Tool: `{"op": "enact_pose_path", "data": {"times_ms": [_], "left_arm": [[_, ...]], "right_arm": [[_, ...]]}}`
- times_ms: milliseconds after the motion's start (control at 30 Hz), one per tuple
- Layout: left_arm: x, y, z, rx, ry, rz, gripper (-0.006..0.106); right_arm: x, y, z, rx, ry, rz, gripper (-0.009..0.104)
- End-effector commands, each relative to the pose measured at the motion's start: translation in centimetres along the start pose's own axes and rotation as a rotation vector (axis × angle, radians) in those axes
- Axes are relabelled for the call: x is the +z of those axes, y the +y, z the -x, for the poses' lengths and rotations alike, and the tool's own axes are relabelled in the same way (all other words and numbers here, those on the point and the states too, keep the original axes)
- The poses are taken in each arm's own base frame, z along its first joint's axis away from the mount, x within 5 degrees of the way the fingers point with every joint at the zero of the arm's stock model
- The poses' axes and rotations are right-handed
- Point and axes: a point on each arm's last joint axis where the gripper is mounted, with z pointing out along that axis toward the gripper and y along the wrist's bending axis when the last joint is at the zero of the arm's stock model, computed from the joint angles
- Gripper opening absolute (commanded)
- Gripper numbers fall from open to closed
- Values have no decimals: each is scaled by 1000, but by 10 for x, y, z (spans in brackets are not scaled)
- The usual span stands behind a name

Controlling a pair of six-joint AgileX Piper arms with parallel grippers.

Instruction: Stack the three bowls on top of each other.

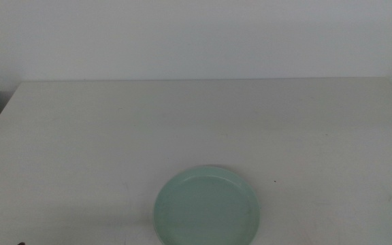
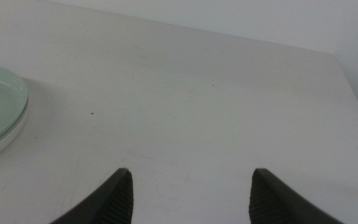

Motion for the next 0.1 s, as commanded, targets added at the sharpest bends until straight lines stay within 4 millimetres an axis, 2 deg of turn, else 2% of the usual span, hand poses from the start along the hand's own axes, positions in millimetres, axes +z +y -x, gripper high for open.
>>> {"op": "enact_pose_path", "data": {"times_ms": [0, 67], "left_arm": [[-1, 0, 8, 1, -81, 4, 89], [-1, 0, 8, 1, -81, 4, 89]], "right_arm": [[-3, -3, 10, -10, -106, -35, 48], [-3, -3, 10, -10, -106, -35, 48]]}}
